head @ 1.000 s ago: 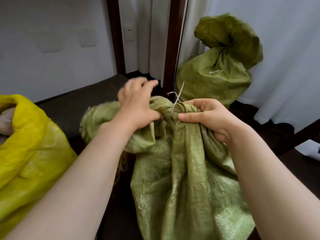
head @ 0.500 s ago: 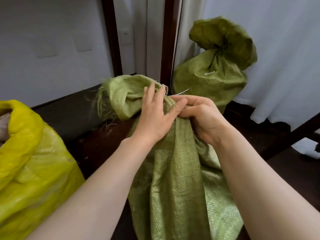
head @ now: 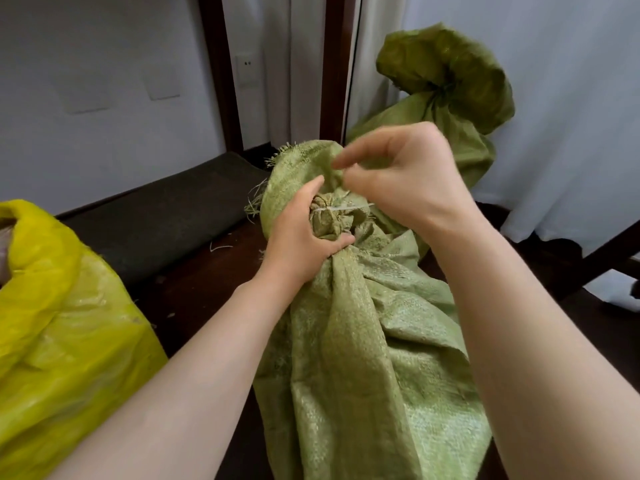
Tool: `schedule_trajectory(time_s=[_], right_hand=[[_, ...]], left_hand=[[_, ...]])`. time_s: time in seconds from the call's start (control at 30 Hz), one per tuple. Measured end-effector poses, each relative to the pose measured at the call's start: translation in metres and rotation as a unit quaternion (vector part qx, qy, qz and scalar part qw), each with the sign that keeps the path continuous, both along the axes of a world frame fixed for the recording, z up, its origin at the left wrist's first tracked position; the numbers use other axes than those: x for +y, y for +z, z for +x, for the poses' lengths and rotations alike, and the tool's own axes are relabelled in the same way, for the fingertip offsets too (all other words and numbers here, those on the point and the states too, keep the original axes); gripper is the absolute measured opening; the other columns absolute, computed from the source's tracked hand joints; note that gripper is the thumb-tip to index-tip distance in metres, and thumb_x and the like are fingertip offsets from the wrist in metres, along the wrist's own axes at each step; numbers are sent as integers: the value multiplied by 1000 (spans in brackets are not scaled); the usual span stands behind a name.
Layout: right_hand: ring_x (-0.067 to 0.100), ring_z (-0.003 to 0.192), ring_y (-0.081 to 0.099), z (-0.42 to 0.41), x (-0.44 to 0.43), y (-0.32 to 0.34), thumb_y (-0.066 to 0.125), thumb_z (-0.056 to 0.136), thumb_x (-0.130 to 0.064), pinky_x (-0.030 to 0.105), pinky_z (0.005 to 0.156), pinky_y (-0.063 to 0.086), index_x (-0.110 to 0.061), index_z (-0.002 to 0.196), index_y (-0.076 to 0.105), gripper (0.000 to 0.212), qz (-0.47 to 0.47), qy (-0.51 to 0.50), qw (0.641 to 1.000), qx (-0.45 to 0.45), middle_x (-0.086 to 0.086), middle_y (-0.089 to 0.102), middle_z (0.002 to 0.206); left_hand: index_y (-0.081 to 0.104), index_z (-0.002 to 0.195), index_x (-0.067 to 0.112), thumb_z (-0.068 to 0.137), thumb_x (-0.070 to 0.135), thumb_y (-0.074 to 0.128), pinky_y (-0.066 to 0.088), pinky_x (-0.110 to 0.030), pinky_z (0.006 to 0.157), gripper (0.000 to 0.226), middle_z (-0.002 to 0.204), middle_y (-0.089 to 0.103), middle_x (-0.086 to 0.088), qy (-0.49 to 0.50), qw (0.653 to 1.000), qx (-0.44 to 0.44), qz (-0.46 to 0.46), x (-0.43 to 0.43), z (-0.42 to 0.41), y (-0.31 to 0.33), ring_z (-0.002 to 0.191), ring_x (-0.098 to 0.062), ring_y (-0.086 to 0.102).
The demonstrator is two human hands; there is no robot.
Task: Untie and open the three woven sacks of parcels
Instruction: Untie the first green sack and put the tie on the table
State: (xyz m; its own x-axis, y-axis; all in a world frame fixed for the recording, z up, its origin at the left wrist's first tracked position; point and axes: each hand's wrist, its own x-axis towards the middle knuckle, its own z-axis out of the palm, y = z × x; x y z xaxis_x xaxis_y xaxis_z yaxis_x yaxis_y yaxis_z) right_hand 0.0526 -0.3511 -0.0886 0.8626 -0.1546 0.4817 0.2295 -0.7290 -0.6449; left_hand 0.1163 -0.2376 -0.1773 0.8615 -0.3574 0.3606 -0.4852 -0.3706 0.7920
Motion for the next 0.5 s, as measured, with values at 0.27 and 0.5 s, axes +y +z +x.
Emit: schedule_trajectory(time_s=[0.27,0.5], right_hand=[[24,59,69,7,-8,-22,67,84,-9,36,59,59,-13,89,72,8,-9,-34,984,172,10,71,72],[20,62,65,5,-12,-33,70,80,-3,29,67,58,-11,82,71,8,113,-18,981,155,13,70,77]], left_hand=[[40,137,41,63,30,77,25,-26,114,83,141,38,5,-132,988,63,-51,4,-3,6,131,-1,32],[56,126,32,77,29,74,30,-26,112,52,136,52,10,-148,981,111,-62,14,4,9,128,2,41]])
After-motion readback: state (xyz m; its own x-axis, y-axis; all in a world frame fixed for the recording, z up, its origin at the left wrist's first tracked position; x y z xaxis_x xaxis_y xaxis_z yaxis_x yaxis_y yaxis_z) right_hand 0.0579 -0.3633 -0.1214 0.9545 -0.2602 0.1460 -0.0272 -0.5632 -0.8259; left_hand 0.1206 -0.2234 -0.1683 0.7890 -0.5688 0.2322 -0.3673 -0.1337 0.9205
